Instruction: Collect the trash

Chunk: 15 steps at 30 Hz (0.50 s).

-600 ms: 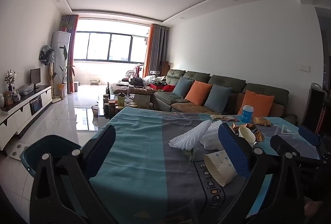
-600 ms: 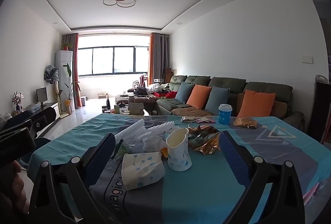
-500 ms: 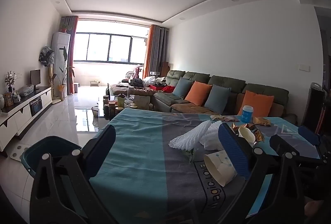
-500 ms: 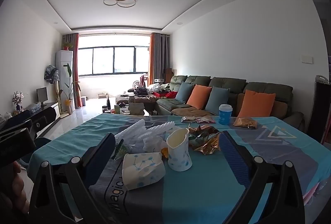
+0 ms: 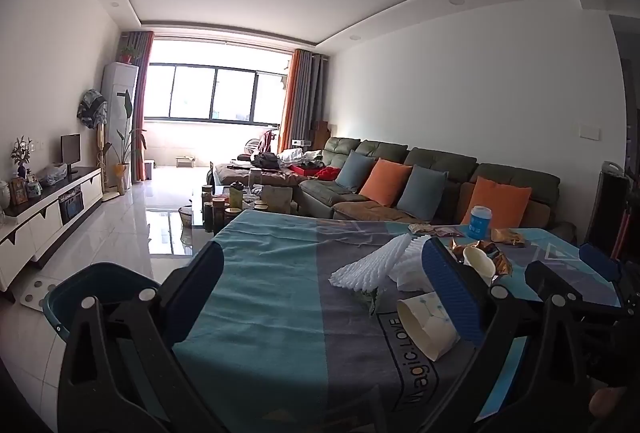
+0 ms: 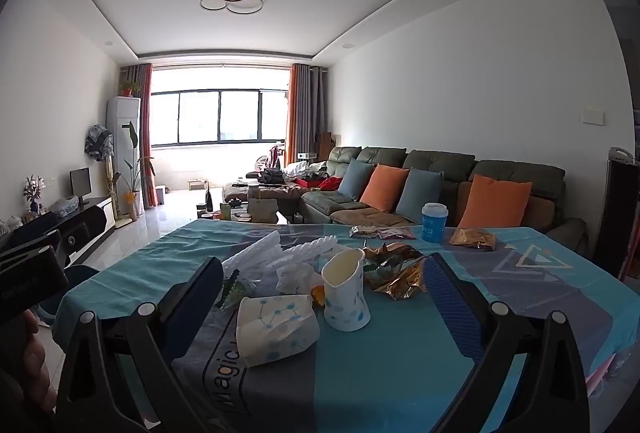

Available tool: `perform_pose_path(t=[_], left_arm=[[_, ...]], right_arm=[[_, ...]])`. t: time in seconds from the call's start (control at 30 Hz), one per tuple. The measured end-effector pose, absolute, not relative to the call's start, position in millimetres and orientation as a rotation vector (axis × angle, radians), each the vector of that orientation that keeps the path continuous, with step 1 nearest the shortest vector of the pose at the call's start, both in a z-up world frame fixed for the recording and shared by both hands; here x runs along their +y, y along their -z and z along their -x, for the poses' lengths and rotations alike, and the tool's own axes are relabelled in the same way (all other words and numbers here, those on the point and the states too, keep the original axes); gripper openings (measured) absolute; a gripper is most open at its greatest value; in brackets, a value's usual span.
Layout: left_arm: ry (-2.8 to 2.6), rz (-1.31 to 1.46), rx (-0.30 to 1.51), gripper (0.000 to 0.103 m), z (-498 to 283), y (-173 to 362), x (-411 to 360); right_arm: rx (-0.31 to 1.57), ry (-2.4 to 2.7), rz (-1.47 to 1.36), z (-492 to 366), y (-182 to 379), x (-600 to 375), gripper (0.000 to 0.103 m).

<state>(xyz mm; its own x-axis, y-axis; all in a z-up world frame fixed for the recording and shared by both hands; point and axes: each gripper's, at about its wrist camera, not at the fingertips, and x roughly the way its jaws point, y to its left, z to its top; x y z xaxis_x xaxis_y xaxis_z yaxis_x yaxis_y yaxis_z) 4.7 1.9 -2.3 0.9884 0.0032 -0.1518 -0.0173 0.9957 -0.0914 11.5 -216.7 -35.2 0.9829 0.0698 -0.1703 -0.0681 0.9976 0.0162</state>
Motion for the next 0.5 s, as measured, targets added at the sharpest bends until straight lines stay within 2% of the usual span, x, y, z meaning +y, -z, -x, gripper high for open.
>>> perform_pose_path(t=[0.5], left_arm=[[-0.003,0.08,0.151,0.098,-5.4,2.7,-2.6]], right_arm=[[0.174,-0.061,-0.019,-11.6,35.5,-218.7,0.097]])
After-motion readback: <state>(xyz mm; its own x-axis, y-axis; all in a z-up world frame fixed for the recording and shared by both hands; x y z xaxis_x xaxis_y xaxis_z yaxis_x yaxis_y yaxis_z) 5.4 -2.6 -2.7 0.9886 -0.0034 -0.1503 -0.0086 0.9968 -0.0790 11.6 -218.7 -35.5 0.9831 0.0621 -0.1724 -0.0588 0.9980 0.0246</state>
